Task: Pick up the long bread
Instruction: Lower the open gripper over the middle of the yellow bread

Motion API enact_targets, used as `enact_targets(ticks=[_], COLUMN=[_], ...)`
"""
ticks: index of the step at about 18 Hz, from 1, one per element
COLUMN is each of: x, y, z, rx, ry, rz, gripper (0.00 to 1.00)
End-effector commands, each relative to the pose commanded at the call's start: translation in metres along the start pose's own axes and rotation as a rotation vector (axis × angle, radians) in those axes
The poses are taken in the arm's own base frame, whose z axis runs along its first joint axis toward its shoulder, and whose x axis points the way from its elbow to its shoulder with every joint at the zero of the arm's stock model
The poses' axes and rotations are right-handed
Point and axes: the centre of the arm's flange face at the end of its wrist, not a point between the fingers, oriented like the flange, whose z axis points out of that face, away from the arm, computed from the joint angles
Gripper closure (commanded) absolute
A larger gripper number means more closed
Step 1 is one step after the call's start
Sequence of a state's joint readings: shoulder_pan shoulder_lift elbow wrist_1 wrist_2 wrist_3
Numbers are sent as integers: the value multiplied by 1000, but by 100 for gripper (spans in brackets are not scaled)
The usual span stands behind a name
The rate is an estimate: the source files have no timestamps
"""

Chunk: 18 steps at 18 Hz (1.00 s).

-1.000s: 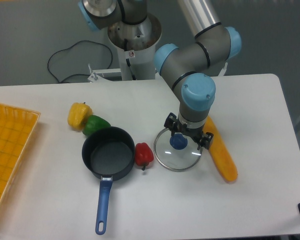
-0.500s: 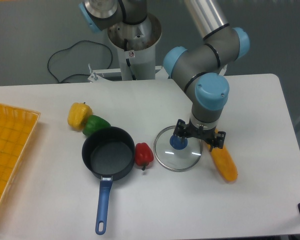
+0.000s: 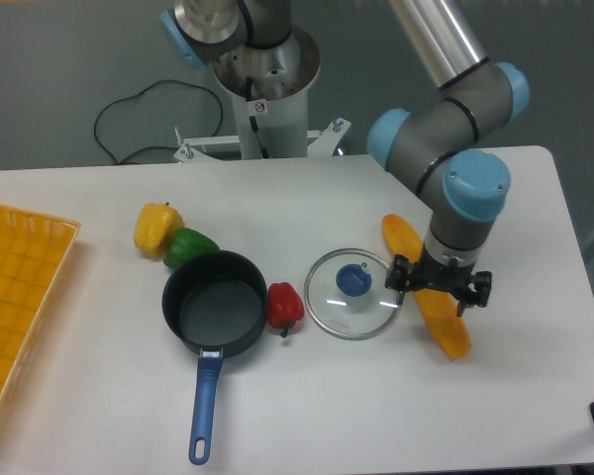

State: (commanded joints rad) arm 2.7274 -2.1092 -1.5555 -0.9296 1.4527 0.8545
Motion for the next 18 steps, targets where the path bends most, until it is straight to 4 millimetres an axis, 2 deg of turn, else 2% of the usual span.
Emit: enact_targets(ticks=[7, 12, 18], x=[-7, -11, 4], y=[9, 16, 8], z=[-1, -2, -1], rx=[-23, -122, -127], ry=[-23, -124, -134], rz=[-84, -173, -239], gripper=[0, 0, 0])
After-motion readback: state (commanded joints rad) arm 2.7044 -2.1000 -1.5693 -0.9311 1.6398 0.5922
